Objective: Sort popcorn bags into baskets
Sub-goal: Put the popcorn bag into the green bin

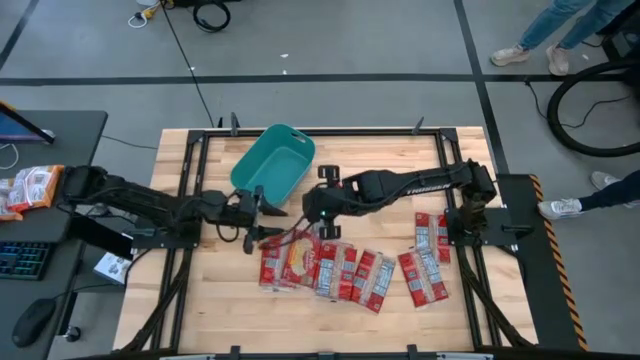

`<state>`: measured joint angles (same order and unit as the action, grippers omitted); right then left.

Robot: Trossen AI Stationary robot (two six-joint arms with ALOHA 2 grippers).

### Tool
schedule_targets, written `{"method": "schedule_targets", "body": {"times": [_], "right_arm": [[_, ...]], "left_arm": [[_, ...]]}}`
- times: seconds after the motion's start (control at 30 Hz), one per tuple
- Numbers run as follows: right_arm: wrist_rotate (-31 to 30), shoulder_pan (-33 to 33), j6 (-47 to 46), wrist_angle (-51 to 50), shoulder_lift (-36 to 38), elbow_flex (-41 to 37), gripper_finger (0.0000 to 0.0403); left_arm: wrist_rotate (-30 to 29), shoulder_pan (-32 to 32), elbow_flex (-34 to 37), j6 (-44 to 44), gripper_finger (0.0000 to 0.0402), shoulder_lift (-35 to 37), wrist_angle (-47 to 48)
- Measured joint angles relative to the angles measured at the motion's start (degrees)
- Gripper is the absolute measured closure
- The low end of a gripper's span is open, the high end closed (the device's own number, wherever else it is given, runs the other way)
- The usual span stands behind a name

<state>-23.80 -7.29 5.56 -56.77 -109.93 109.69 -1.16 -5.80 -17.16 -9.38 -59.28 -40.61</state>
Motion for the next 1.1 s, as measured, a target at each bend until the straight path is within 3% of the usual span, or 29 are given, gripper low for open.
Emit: {"method": "schedule_targets", "body": {"times": [0.4,0.73,1.1], "right_arm": [[11.6,6.0,8.3,14.9,0.0,0.1,0.0402],[19.6,10.5,14.7,27.8,0.0,0.1,0.0402],[30.9,16.5,17.6,42.0,-0.1,0.1,0.0402]], "left_arm": [[1.0,0.0,0.0,0.2,0.0191,17.2,13.5],[1.0,0.0,0.0,0.2,0.0192,28.1,18.7],[1.0,0.0,0.0,0.2,0.0192,32.5,20.1]]}}
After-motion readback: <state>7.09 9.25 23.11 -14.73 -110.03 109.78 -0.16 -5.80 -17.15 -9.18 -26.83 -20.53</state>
